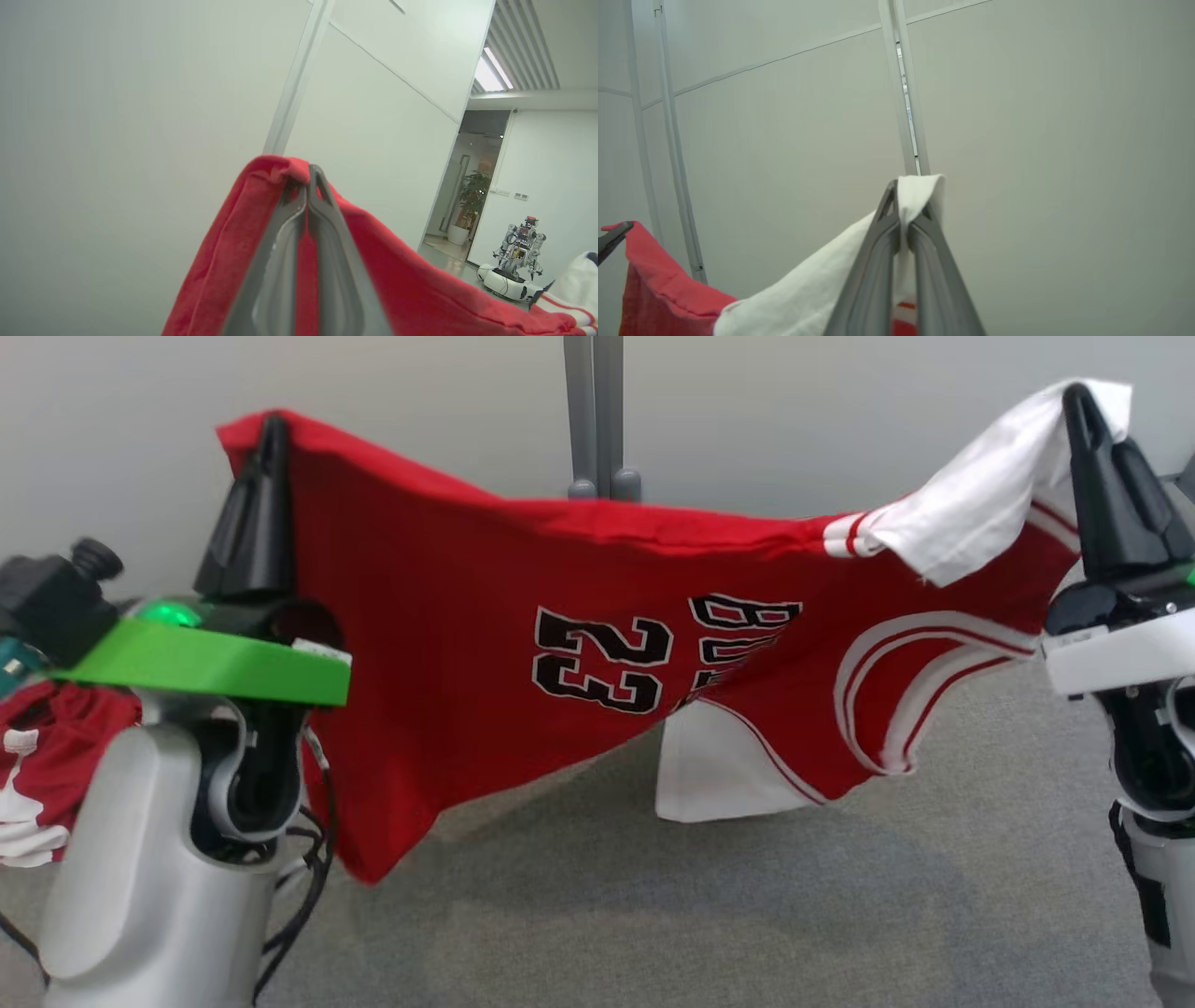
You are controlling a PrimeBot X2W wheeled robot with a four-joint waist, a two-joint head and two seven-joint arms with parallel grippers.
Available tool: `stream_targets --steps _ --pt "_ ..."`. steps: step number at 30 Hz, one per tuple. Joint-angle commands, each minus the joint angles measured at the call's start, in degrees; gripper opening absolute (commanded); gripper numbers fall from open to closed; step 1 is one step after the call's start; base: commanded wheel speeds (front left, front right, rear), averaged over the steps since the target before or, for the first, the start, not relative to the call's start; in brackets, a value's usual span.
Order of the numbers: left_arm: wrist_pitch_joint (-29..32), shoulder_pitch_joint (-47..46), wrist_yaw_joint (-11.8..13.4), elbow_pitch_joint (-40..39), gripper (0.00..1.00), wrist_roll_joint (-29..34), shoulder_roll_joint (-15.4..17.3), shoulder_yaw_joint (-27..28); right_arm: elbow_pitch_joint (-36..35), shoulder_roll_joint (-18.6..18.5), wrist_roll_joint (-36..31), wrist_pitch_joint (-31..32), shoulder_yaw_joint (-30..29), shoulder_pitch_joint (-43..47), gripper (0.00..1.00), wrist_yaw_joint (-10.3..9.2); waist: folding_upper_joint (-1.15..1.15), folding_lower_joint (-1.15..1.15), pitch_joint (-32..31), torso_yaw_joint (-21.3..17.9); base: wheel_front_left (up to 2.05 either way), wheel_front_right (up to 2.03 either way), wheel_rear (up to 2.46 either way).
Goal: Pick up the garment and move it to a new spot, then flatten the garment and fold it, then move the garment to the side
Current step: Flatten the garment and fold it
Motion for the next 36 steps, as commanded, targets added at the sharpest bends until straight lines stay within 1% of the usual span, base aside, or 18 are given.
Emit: stream_targets --steps 1,5,9,14,16,17,20,22,25,28,31,36 --pt "0.6 -1.4 0.4 -0.8 0.00 0.7 0.7 0.3 -0.5 -0.3 0.5 0.4 -0.1 -1.0 0.00 0.01 0.61 0.00 0.0 0.1 0.00 0.00 0.00" --pt "5.2 -5.7 2.2 -7.1 0.00 1.0 3.0 0.8 -1.8 -1.0 0.6 2.5 -0.1 -5.8 0.00 0.02 0.61 0.00 0.2 0.5 0.00 0.00 0.00" --pt "8.9 -10.0 3.4 -8.6 0.00 1.2 4.3 0.5 -0.2 -0.7 0.6 4.0 0.7 -10.0 0.00 0.02 0.61 0.00 1.2 0.9 0.00 0.00 0.00" --pt "13.6 -15.8 4.0 -2.3 0.00 -0.2 5.0 0.4 5.8 0.6 0.9 5.5 3.0 -16.3 0.00 0.01 0.61 0.00 4.6 0.8 0.00 0.00 0.00" --pt "15.1 -19.1 4.2 1.6 0.00 0.6 5.7 0.1 9.3 1.7 1.0 5.5 4.0 -20.2 0.00 0.02 0.61 0.00 7.1 0.5 0.00 0.00 0.00" --pt "16.0 -23.4 3.9 6.0 0.00 1.9 6.5 -0.6 13.8 2.8 0.6 4.8 4.7 -25.2 0.00 0.02 0.61 0.00 9.7 0.1 0.00 0.00 0.00" --pt "15.9 -30.5 3.4 13.1 0.00 5.0 7.5 -1.7 22.1 5.2 -0.6 2.1 5.8 -33.1 0.00 0.02 0.61 0.00 13.0 -0.6 0.00 0.00 0.00" --pt "14.7 -35.4 3.2 17.6 0.00 7.1 8.2 -2.4 27.5 6.8 -2.4 -1.0 6.1 -38.8 0.00 0.02 0.61 0.00 15.1 -1.3 0.00 0.00 0.00" --pt "11.3 -42.4 2.8 23.2 0.00 9.7 8.3 -2.6 34.8 8.8 -4.7 -6.8 5.3 -45.8 0.00 0.02 0.61 0.00 17.8 -2.3 0.00 0.00 0.00" --pt "7.0 -47.5 1.4 27.2 0.00 12.4 9.2 -3.3 40.2 10.2 -6.0 -12.2 5.1 -50.1 0.00 0.02 0.61 0.00 19.6 -3.1 0.00 0.00 0.00" --pt "4.6 -48.2 -0.2 31.3 0.00 12.7 9.0 -3.9 44.6 10.9 -5.6 -13.8 7.9 -49.9 0.00 0.02 0.61 0.00 20.9 -3.5 0.00 0.00 0.00" --pt "2.0 -42.5 -2.4 37.0 0.00 11.4 9.1 -4.6 48.9 10.0 -3.2 -14.5 14.6 -43.6 0.00 0.02 0.61 0.00 22.6 -3.6 0.00 0.00 0.00"
